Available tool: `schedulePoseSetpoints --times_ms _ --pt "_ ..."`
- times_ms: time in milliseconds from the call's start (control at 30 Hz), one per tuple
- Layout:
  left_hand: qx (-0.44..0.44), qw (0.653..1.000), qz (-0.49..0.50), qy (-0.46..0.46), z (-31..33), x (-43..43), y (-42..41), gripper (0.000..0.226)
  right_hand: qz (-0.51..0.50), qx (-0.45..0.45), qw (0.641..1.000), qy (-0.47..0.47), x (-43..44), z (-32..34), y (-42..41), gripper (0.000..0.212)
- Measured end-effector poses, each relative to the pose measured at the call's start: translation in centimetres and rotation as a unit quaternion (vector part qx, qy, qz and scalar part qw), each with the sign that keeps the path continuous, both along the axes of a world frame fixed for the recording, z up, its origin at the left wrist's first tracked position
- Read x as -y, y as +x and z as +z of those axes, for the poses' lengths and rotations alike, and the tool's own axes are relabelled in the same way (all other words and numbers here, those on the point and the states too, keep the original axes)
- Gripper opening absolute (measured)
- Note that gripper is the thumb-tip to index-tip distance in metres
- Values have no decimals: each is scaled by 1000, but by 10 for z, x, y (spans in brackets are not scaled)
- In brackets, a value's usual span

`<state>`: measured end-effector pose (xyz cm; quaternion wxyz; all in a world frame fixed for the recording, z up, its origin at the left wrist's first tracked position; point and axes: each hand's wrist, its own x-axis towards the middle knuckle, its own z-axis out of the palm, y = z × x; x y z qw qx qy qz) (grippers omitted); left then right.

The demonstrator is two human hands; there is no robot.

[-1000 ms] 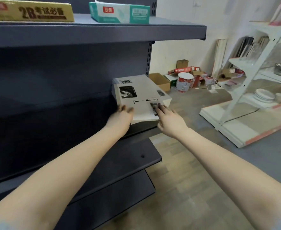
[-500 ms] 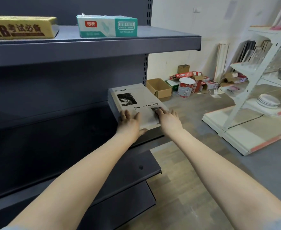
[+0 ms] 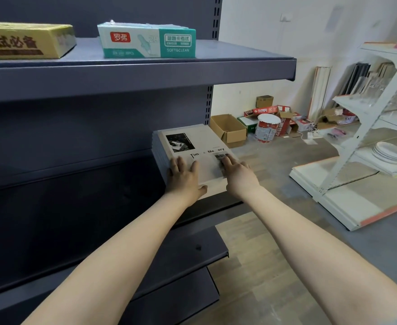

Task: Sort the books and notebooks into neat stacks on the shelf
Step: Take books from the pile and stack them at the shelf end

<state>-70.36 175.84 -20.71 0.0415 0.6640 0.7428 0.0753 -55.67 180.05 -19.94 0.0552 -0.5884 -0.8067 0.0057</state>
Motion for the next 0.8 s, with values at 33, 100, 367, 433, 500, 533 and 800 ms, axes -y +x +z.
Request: schedulePoseSetpoints --times_ms 33,100,367,433,500,533,800 --pt "3 1000 -1 4 -1 -2 -1 73 7 10 1000 0 -3 -1 0 75" --pt "7 1000 -3 15 -4 -8 -4 70 15 21 1000 -5 -8 -3 -1 79" --pt "1 997 -16 75 -10 -20 -22 87 39 64 997 18 -25 -3 -10 69" --pt "6 997 -20 76 -11 -22 -25 92 38 69 997 26 -27 -3 -13 64" --pt "13 997 -25 77 -10 -22 -26 91 35 72 996 31 -27 -4 -14 62" --pt "13 997 -27 78 -10 -21 -26 90 36 75 996 34 -27 -4 -14 62" --pt "12 999 -38 19 -4 -22 -26 85 26 100 993 56 -25 -4 -14 67"
